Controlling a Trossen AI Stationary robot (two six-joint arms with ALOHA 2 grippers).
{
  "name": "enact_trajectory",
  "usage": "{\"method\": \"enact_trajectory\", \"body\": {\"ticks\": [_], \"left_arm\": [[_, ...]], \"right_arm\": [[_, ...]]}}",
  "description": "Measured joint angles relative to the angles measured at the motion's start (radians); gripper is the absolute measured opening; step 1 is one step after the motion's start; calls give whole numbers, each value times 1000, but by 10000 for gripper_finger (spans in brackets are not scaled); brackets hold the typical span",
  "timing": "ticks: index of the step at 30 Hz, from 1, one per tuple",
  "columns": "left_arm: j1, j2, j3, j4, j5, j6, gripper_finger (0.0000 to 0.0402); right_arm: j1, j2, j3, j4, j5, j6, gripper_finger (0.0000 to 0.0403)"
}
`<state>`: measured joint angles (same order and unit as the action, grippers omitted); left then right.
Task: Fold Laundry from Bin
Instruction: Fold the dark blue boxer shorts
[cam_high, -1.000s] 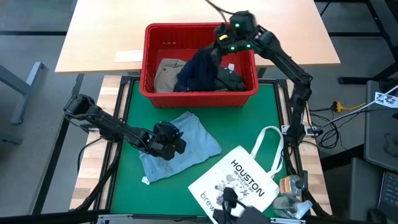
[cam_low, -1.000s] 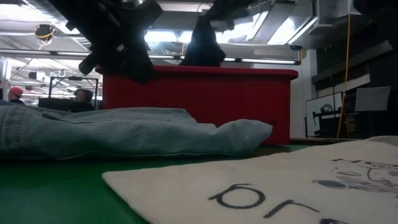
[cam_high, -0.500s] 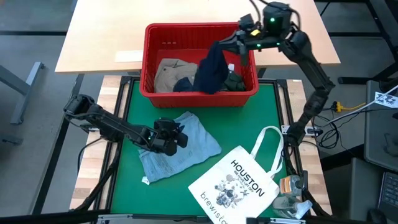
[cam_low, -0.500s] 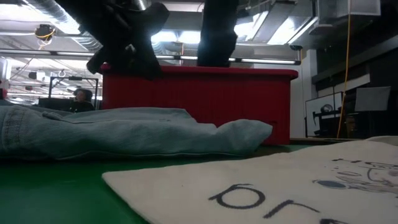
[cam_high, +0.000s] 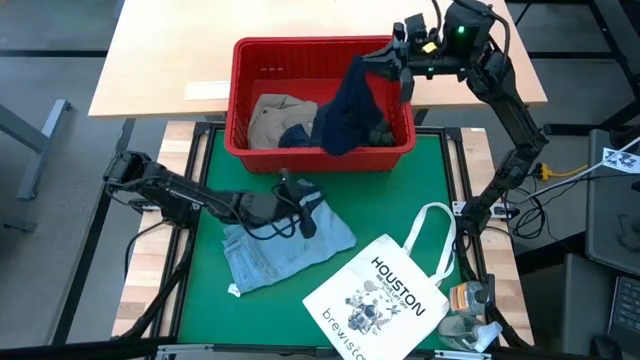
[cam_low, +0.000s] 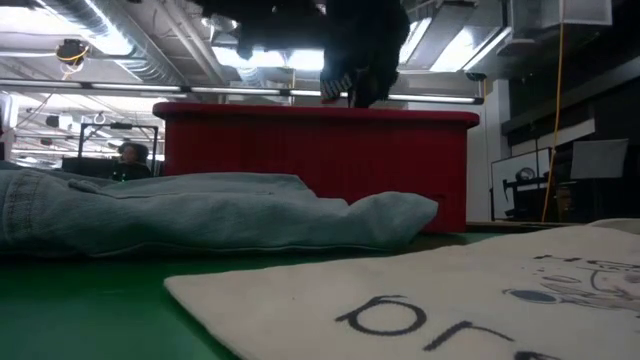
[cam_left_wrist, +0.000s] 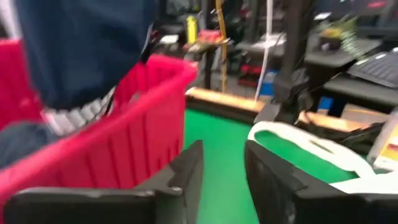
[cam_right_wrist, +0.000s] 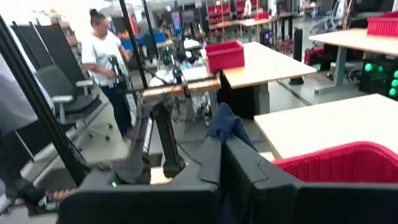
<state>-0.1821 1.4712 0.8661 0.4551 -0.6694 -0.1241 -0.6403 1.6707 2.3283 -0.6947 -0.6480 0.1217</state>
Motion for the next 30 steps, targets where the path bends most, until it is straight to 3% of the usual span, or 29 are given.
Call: {"method": "enact_trajectory", "body": {"ticks": [11, 18, 24, 30], "left_arm": [[41, 0, 0, 168, 15, 301, 193], [-21, 0, 0, 185, -9, 587, 198], [-46, 0, 0, 186, -135, 641, 196], [-20, 0, 0, 189, -88, 626, 196]], "right_arm": [[0, 0, 0, 227, 0, 161, 9], [0, 0, 0, 245, 0, 168, 9], [0, 0, 0, 245, 0, 169, 10], [0, 0, 0, 245, 0, 169, 10]]}}
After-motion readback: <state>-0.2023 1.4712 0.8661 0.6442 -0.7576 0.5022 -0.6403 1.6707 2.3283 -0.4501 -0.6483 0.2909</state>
